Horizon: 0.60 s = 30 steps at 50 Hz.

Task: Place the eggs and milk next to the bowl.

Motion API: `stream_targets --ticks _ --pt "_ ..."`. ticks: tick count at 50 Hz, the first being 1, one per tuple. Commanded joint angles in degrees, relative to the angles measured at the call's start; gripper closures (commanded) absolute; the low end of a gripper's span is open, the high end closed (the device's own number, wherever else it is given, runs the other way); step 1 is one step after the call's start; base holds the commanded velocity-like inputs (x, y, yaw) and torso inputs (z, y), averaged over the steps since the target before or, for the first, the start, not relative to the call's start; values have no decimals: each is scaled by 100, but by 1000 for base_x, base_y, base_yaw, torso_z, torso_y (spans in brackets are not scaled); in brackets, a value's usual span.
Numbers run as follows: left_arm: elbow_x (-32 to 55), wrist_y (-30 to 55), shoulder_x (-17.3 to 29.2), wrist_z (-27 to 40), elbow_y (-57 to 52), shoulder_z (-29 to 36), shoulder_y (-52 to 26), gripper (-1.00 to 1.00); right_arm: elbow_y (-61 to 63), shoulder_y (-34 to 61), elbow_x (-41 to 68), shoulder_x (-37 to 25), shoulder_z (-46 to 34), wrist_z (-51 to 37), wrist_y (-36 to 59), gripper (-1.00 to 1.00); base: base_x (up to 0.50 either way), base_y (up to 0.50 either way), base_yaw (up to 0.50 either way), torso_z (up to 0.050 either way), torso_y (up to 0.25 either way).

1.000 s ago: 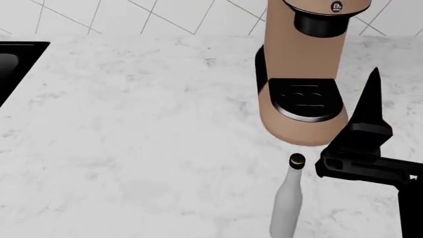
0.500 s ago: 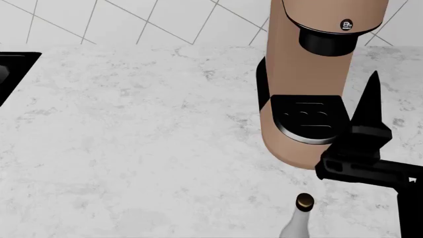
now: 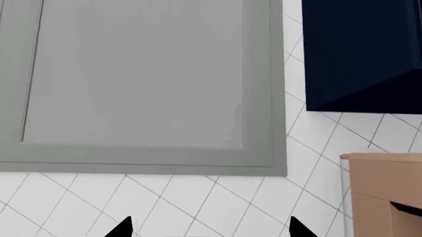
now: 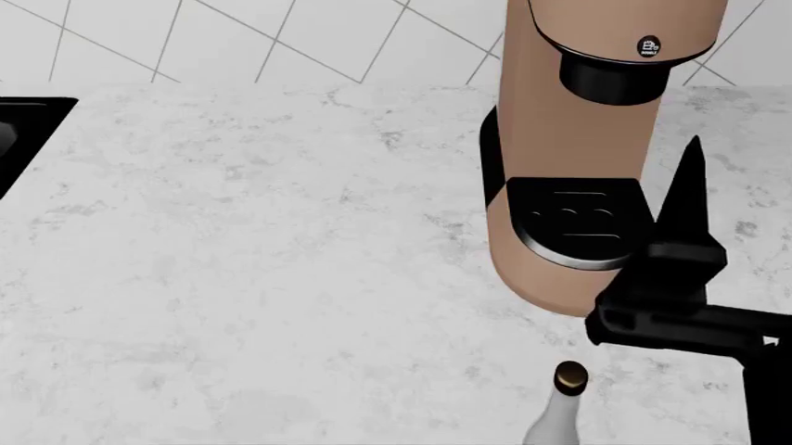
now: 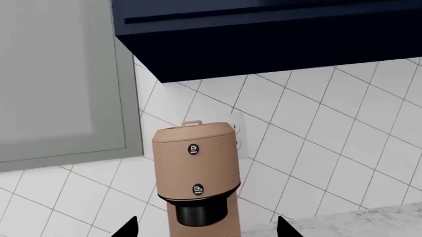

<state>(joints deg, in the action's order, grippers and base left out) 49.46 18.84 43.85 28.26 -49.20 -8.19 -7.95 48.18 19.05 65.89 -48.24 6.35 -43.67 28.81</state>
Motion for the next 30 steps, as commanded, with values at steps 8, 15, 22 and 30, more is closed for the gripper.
stream_targets --ticks 8,15,22,30 --pt "-244 -112 -115 -95 263 238 -1 -100 121 217 342 -500 -414 61 429 -100 0 0 0 0 0" --pt "-269 -111 -127 -115 307 289 -22 -100 247 258 529 -676 -482 57 575 -100 0 0 0 0 0" --pt "-263 -97 -109 -106 293 302 -19 -100 332 357 579 -727 -676 79 732 -100 0 0 0 0 0" --pt "-266 -145 -99 -110 267 246 85 -100 396 312 552 -700 -830 143 792 -100 0 0 0 0 0"
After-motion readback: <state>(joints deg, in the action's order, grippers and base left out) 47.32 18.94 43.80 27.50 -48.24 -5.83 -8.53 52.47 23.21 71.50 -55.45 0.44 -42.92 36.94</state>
